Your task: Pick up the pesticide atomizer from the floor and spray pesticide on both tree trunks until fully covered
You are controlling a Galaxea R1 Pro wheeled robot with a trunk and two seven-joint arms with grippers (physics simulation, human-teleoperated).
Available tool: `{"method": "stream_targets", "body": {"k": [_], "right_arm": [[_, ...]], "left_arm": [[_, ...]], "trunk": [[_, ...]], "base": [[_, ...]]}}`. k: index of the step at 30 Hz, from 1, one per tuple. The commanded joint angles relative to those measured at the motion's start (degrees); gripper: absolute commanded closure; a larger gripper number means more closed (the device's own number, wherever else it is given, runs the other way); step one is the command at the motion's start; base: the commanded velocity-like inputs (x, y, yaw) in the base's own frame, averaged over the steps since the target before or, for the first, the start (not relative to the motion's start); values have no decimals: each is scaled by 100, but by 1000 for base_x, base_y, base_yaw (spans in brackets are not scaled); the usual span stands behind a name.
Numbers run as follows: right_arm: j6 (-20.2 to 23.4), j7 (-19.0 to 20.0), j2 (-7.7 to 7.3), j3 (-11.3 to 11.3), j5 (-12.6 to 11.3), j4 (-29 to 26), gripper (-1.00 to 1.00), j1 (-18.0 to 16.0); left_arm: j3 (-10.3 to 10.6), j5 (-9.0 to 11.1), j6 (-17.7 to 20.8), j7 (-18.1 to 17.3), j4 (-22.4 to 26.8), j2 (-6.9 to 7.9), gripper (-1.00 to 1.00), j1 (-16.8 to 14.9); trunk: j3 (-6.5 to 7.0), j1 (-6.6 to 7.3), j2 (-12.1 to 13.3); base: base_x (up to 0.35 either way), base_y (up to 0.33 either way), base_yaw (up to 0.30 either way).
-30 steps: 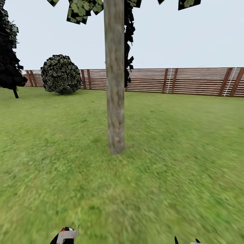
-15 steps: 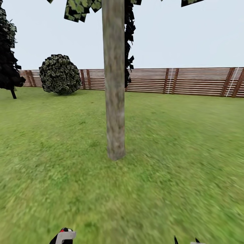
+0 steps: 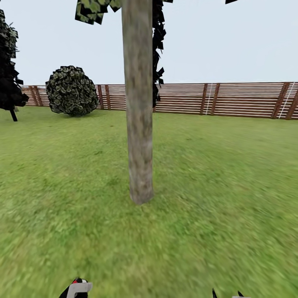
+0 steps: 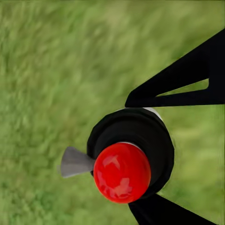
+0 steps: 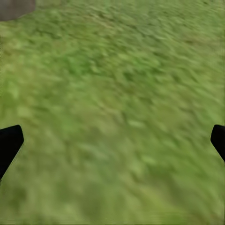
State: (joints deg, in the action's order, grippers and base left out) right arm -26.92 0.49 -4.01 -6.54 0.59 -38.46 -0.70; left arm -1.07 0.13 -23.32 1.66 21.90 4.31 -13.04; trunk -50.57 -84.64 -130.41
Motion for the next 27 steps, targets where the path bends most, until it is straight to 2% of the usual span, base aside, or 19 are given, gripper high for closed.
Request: {"method": "stream_targets", "body": {"k": [1, 7, 9, 11, 12, 13, 14, 15, 17, 19, 20, 21, 22, 24, 26, 27], "right_arm": [[1, 3, -4, 1, 1, -1, -100, 0], [3, 26, -25, 14, 33, -41, -100, -7], [3, 34, -28, 36, 223, -48, -100, -62], [3, 36, -29, 42, 520, -49, -100, -205], [10, 37, -20, 45, 889, -32, -100, -420], [17, 38, -7, 47, 1141, -17, -100, -582], [21, 38, 1, 49, 1263, -11, -100, -666], [32, 38, 25, 56, 1603, 1, -100, -902], [44, 59, 51, 105, 2002, 13, -100, -1163], [77, 356, 112, 403, 2334, 16, -100, -1389], [99, 486, 126, 495, 2395, 14, -100, -1433], [226, 983, 153, 748, 2521, 3, -100, -1546], [353, 1356, 164, 871, 2570, -2, -100, -1609], [619, 2101, 176, 1007, 2621, -13, -100, -1721], [806, 2905, 192, 1077, 2645, -19, -100, -1814], [840, 3172, 206, 1094, 2649, -21, -100, -1834]], "left_arm": [[0, -5, 1, -11, 0, 0, 100, -2], [43, -60, 28, -66, 15, 58, 100, -59], [70, -72, 33, -84, 81, 106, 100, -84], [83, -129, 27, -90, 105, 114, 100, -95], [90, -289, 28, -93, 122, 121, 100, -113], [93, -454, 37, -94, 128, 125, 100, -161], [98, -552, 40, -96, 129, 126, 100, -199], [111, -897, 63, -103, 111, 129, 100, -339], [130, -1459, 153, -230, 58, 136, 100, -535], [129, -2116, 488, -842, 48, 153, 100, -724], [128, -2258, 593, -1056, 54, 154, 100, -774], [122, -2600, 920, -1812, 71, 156, 100, -921], [120, -2751, 1126, -2340, 83, 158, 100, -1018], [127, -2917, 1403, -3282, 99, 163, 100, -1222], [137, -3044, 1540, -4078, 107, 165, 100, -1414], [139, -3114, 1565, -4300, 109, 166, 100, -1457]], "trunk": [[0, 0, 0], [0, 0, 0], [0, 0, 0], [0, 0, 0], [0, 0, 0], [0, 0, 0], [0, 0, 0], [0, 0, 0], [0, 0, 0], [0, 0, 0], [0, 0, 0], [0, 0, 0], [0, 0, 0], [0, 0, 0], [0, 0, 0], [0, 0, 0]], "base": [[339, 0, 0], [339, 0, 0], [268, 0, 0], [116, 0, 0], [58, 0, 0], [37, 0, 0], [30, 0, 0], [15, 0, 0], [8, 0, 0], [3, 0, 0], [2, 0, 0], [1, 0, 0], [0, 0, 0], [0, 0, 0], [0, 0, 0], [0, 0, 0]]}}
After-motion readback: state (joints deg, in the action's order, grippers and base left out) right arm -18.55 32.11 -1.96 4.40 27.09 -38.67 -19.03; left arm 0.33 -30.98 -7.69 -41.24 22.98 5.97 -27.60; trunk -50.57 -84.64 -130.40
